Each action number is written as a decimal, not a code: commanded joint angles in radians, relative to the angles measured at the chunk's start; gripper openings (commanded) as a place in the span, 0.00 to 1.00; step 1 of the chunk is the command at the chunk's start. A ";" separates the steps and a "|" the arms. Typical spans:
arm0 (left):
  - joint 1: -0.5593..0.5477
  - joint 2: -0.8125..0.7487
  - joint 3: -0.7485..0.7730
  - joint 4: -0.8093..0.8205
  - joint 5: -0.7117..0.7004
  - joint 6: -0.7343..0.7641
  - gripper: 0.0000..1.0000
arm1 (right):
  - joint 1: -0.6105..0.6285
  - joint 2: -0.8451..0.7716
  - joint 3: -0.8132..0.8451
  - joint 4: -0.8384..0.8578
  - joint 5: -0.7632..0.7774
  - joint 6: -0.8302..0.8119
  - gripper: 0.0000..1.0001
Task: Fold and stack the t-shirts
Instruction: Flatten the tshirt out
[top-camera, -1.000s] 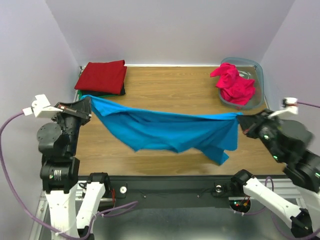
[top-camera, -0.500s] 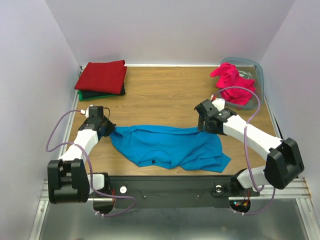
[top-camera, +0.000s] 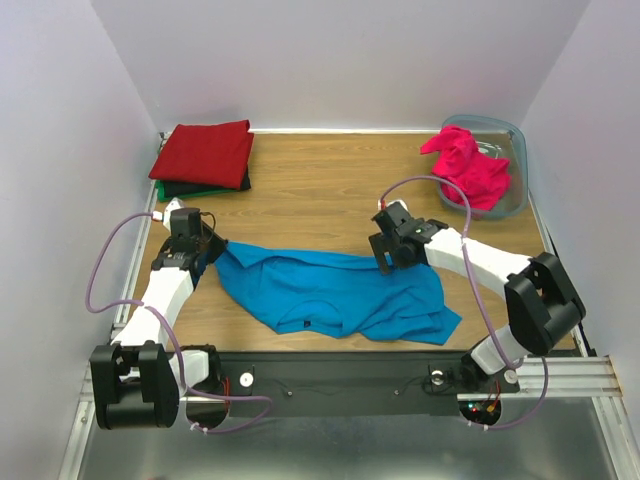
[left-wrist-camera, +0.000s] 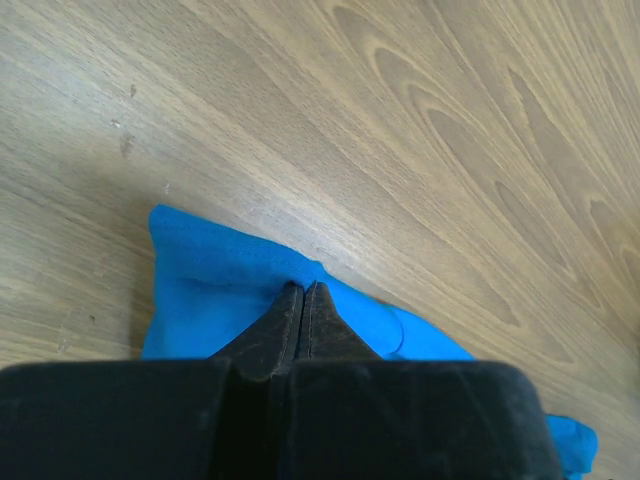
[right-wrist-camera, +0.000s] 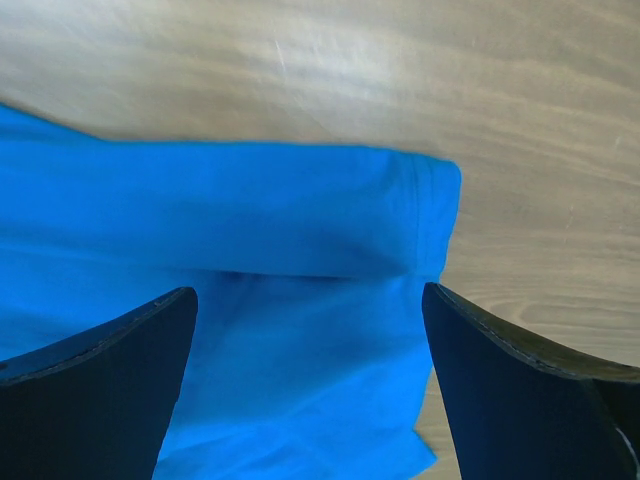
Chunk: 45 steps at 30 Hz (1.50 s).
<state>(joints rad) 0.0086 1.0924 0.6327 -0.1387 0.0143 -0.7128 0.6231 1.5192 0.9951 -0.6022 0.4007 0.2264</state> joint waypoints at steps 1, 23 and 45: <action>0.007 -0.011 0.027 0.022 -0.031 0.018 0.00 | 0.006 0.012 -0.032 0.028 0.056 -0.104 1.00; 0.007 -0.014 0.022 0.022 -0.039 0.022 0.00 | -0.224 0.326 0.276 0.062 0.224 0.175 1.00; 0.007 -0.022 0.019 0.024 -0.034 0.022 0.00 | -0.246 0.369 0.338 0.154 0.052 0.346 0.85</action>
<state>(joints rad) 0.0086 1.0927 0.6327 -0.1387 -0.0078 -0.7090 0.3763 1.8477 1.2934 -0.4774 0.4042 0.5186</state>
